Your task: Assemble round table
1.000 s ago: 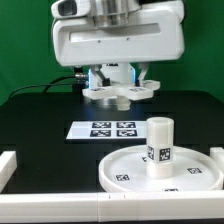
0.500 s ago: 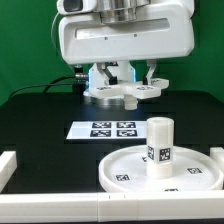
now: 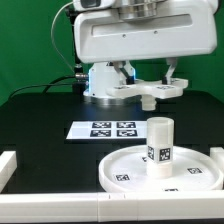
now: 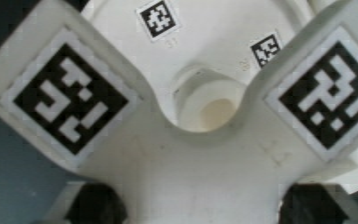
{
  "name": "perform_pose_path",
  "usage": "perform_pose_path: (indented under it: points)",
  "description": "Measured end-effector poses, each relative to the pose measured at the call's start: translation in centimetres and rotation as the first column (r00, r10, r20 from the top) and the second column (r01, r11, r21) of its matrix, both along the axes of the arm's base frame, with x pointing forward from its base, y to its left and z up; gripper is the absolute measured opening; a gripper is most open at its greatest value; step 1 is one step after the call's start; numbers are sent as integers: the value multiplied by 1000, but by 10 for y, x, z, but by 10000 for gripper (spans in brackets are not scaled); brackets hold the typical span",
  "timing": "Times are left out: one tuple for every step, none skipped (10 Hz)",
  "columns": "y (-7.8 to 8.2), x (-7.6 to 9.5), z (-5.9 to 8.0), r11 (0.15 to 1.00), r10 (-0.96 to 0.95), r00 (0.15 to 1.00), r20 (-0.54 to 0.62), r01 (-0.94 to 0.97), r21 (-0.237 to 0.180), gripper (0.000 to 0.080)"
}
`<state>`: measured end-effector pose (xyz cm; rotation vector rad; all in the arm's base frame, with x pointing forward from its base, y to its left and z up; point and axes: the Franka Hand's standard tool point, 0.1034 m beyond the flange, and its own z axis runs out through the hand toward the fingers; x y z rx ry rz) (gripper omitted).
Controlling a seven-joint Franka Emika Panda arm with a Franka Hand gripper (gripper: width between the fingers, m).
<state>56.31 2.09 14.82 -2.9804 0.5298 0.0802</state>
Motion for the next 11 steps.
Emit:
perform_pose_path:
  points:
    - [6,2,-2,1000,6,1000,0,-6,-1,440]
    - [11,2,-6,1000,8,1000,-2,-8,-2,440]
    - [13,0,-8,1000,12,1000,-5,-12,-2,440]
    - [13,0,-10,1000,15,1000,-8,-15,-2,440]
    - [12,-1,-12,1000,26,1000,-11,-26,-2,440]
    - [11,-1,-15,1000,30,999,-14,-30,-3,440]
    - [11,-2,-17,1000,31,999,-17,-31,-4,440]
    - [11,-2,-19,999,38,999,-15,-38,-5,440]
    - [10,-1,-19,999,53,999,-6,-53,-6,440]
    - [10,0,-19,998,66,998,-1,-66,-7,440]
    - [11,1,-19,998,68,998,3,-68,-8,440]
